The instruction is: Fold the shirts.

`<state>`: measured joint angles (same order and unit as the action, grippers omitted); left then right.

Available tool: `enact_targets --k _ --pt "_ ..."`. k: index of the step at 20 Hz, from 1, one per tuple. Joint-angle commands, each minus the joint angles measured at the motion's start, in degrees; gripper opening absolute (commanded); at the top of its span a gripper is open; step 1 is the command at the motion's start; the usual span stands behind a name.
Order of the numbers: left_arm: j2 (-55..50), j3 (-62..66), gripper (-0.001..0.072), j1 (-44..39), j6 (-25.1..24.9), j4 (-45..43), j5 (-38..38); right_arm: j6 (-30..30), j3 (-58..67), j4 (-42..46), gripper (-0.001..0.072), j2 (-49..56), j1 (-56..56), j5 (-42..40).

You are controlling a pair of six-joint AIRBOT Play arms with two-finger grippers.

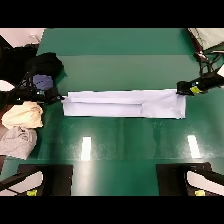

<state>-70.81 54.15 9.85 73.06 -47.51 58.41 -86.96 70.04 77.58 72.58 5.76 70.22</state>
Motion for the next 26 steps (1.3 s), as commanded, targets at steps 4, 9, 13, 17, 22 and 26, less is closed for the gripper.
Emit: enact_targets --k 4,9,13,17,22,26 --pt "-5.6 3.5 0.0623 0.0 0.2 6.4 -10.1 -0.2 5.8 -0.1 0.0502 6.3 0.2 -2.7" --pt "-5.6 7.6 0.0587 0.0 0.0 7.3 -3.8 6.4 10.4 -6.2 0.0502 7.8 5.6 6.1" --pt "-5.6 7.9 0.0020 -0.1 -3.0 7.5 4.0 13.7 5.3 -16.7 0.0559 7.8 17.2 10.4" --pt "-5.6 7.8 0.0020 -5.3 -3.0 4.3 6.1 19.4 -1.6 -16.9 0.0649 8.3 26.3 9.3" --pt "-5.6 7.8 0.0020 -16.5 -2.4 3.8 3.5 27.4 -2.4 -25.5 0.0648 17.3 30.5 14.1" --pt "-5.6 7.8 0.0020 -21.2 0.0 3.7 3.5 31.2 -0.2 -30.2 0.0647 23.8 29.4 15.5"
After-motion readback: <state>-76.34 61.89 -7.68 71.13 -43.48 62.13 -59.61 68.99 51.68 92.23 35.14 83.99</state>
